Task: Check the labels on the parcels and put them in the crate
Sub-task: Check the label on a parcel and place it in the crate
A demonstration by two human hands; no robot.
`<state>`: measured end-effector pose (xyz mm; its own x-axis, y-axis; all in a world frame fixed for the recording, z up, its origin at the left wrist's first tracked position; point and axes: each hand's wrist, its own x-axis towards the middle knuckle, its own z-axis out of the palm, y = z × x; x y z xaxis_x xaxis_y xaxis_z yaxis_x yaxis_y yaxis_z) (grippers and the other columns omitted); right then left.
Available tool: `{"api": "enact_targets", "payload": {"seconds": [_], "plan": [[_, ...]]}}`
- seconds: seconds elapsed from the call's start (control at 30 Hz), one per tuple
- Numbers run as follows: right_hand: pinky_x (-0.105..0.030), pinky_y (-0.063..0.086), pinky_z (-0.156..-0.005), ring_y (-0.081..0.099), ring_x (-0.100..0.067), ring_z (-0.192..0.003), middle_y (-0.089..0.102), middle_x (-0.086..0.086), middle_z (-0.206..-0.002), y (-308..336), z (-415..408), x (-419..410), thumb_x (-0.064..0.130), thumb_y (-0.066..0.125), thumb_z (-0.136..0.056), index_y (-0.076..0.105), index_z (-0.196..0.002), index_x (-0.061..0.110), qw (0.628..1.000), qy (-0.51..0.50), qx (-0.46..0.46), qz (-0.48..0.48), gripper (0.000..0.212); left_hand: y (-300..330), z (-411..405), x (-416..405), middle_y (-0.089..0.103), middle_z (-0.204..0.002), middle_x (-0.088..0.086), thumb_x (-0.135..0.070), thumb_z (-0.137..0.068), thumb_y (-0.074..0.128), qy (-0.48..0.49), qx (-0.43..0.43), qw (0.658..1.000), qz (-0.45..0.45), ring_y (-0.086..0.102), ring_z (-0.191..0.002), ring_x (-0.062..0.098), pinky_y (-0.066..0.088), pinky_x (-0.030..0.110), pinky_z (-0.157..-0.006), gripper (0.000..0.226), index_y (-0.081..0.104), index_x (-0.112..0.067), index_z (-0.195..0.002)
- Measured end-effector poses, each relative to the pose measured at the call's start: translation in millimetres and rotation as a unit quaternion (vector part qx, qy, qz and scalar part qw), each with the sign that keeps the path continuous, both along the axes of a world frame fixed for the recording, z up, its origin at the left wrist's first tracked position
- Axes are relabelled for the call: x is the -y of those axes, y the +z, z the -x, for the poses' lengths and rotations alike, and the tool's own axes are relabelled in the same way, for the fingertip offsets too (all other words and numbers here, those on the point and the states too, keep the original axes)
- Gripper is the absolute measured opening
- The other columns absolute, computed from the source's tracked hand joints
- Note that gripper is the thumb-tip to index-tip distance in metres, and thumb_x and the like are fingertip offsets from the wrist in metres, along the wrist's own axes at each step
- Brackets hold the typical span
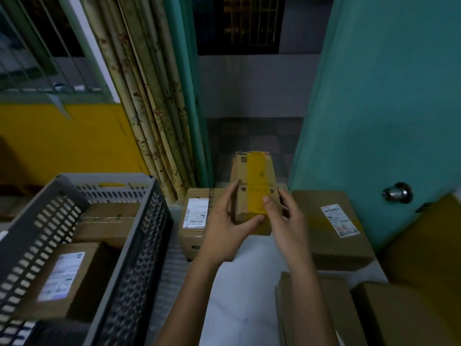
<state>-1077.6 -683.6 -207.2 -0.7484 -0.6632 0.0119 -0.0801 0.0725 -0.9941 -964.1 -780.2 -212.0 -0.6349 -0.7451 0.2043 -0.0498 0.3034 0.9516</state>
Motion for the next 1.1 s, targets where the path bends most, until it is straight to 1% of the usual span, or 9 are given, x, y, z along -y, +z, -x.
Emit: {"api": "enact_targets", "payload": {"seconds": [0.1, 0.2, 0.27, 0.37, 0.53, 0.8, 0.9, 1.0, 1.1], "plan": [[-0.016, 0.054, -0.084, 0.059, 0.002, -0.118, 0.061, 0.018, -0.133, 24.5, -36.3, -7.0, 0.060, 0.062, -0.089, 0.048, -0.146, 0.045, 0.998, 0.018, 0.031, 0.050, 0.061, 18.0, -29.3, -5.6, 0.056, -0.135, -0.030, -0.026, -0.081, 0.086, 0.011, -0.053, 0.998, -0.009, 0.058, -0.127, 0.003, 0.058, 0.036, -0.098, 0.082, 0.042, -0.042, -0.149], [-0.046, 0.055, -0.101, 0.061, -0.011, -0.126, 0.061, 0.014, -0.139, 40.5, -77.3, -7.8, 0.073, 0.068, -0.079, 0.048, -0.141, 0.054, 0.992, 0.032, 0.082, 0.090, 0.068, 34.3, -63.5, -7.3, 0.055, -0.138, -0.028, -0.036, -0.077, 0.086, 0.015, -0.082, 0.997, -0.010, 0.054, -0.130, -0.001, 0.057, 0.039, -0.100, 0.085, 0.043, -0.037, -0.151], [-0.051, 0.052, -0.103, 0.062, -0.015, -0.126, 0.063, 0.013, -0.137, 48.3, -103.0, -8.3, 0.071, 0.066, -0.079, 0.051, -0.137, 0.058, 0.989, 0.037, 0.084, 0.112, 0.062, 38.0, -85.2, -6.3, 0.055, -0.142, -0.021, -0.044, -0.075, 0.087, 0.006, -0.097, 0.995, -0.006, 0.054, -0.132, 0.004, 0.058, 0.042, -0.099, 0.088, 0.043, -0.039, -0.151], [-0.046, 0.055, -0.100, 0.065, -0.011, -0.121, 0.067, 0.017, -0.131, 56.1, -135.9, -10.4, 0.065, 0.065, -0.083, 0.056, -0.127, 0.063, 0.987, 0.033, 0.077, 0.136, 0.045, 40.0, -113.8, -4.8, 0.051, -0.150, -0.017, -0.051, -0.074, 0.083, -0.008, -0.103, 0.995, 0.003, 0.051, -0.138, 0.010, 0.054, 0.043, -0.103, 0.084, 0.045, -0.044, -0.149], [-0.031, 0.053, -0.100, 0.059, -0.001, -0.125, 0.062, 0.024, -0.134, 57.8, -175.8, -20.0, 0.069, 0.067, -0.076, 0.048, -0.141, 0.054, 0.993, 0.017, 0.005, 0.114, 0.069, 49.3, -155.1, -6.6, 0.046, -0.153, -0.019, -0.051, -0.076, 0.082, -0.015, -0.108, 0.993, 0.041, 0.039, -0.141, -0.006, 0.040, 0.006, -0.101, 0.070, 0.052, -0.047, -0.139], [-0.014, 0.053, -0.085, 0.060, 0.002, -0.120, 0.066, 0.029, -0.124, 76.7, -187.1, -28.6, 0.057, 0.070, -0.079, 0.056, -0.118, 0.069, 0.990, 0.024, -0.031, 0.137, 0.043, 75.0, -173.6, -15.0, 0.054, -0.145, -0.018, -0.057, -0.071, 0.078, 0.016, -0.118, 0.991, 0.064, 0.047, -0.138, 0.000, 0.045, 0.021, -0.108, 0.062, 0.059, -0.050, -0.130], [-0.010, 0.050, -0.086, 0.060, 0.004, -0.119, 0.066, 0.028, -0.124, 79.5, -181.8, -36.2, 0.059, 0.071, -0.084, 0.055, -0.125, 0.063, 0.986, 0.042, -0.031, 0.156, 0.043, 81.9, -173.7, -25.9, 0.049, -0.150, -0.016, -0.048, -0.078, 0.084, 0.008, -0.100, 0.993, 0.068, 0.042, -0.140, -0.002, 0.044, 0.012, -0.103, 0.066, 0.055, -0.043, -0.137], [-0.020, 0.056, -0.087, 0.064, -0.001, -0.117, 0.067, 0.025, -0.125, 77.8, -176.3, -44.2, 0.084, 0.070, -0.064, 0.057, -0.123, 0.063, 0.983, 0.059, 0.022, 0.171, 0.064, 82.8, -173.8, -38.1, 0.045, -0.154, -0.014, -0.030, -0.075, 0.084, -0.006, -0.088, 0.995, 0.050, 0.037, -0.140, -0.010, 0.041, 0.001, -0.093, 0.072, 0.054, -0.038, -0.139], [-0.027, 0.060, -0.080, 0.068, -0.005, -0.109, 0.070, 0.026, -0.114, 75.7, -172.1, -52.7, 0.075, 0.067, -0.071, 0.062, -0.106, 0.068, 0.981, 0.020, 0.060, 0.182, 0.035, 76.1, -171.4, -52.3, 0.042, -0.157, -0.018, -0.044, -0.076, 0.086, -0.015, -0.090, 0.994, 0.054, 0.034, -0.144, -0.007, 0.044, 0.009, -0.101, 0.072, 0.054, -0.045, -0.141]]}}
